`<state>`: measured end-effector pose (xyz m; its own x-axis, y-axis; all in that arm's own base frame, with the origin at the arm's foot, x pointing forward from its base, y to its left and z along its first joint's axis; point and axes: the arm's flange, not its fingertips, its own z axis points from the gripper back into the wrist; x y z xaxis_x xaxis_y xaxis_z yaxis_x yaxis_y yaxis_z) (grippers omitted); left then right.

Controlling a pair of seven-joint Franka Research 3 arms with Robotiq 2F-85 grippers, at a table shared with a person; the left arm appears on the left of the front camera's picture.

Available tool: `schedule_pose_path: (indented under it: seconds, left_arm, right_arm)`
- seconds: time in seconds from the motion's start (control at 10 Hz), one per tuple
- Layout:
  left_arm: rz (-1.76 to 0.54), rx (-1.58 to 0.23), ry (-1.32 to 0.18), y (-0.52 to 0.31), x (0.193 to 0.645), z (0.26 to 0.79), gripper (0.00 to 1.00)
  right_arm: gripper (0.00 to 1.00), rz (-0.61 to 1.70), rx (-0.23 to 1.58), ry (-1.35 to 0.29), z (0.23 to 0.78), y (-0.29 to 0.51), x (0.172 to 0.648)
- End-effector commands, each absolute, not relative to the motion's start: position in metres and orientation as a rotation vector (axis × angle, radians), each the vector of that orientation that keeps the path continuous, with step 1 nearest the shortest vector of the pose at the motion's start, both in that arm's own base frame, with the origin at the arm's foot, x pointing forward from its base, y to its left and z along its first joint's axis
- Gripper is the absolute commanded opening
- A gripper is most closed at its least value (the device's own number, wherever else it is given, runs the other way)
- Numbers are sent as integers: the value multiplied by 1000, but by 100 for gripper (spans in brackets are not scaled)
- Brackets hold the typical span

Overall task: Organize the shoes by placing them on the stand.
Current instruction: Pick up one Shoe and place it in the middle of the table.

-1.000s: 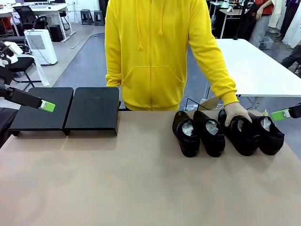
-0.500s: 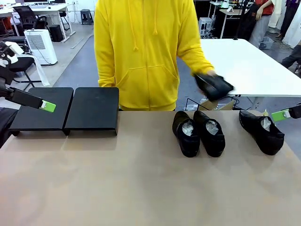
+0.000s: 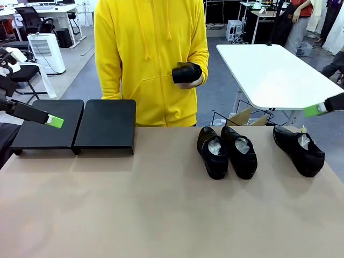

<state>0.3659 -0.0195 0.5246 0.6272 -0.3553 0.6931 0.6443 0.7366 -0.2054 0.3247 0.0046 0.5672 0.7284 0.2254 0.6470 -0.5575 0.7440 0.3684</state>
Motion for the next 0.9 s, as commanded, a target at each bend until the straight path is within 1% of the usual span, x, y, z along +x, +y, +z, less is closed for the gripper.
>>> schedule_pose_path:
  seconds: [0.0, 0.2, 0.3, 0.4, 0.8]
  left_arm:
    - [-616, -486, -687, -18, 367, 524, 100]
    - [-616, -486, -687, -18, 367, 524, 100]
    - [-616, -486, -687, -18, 367, 524, 100]
    - [-616, -486, -687, -18, 367, 524, 100]
    - [-616, -486, -687, -18, 367, 524, 100]
  right_arm:
    - [100, 435, 517, -536, 576, 41, 344]
    - [100, 407, 414, -488, 566, 81, 358]
    - [100, 443, 378, -479, 560, 95, 363]
    - [100, 448, 479, -514, 565, 73, 347]
    - [100, 443, 456, -504, 562, 81, 352]
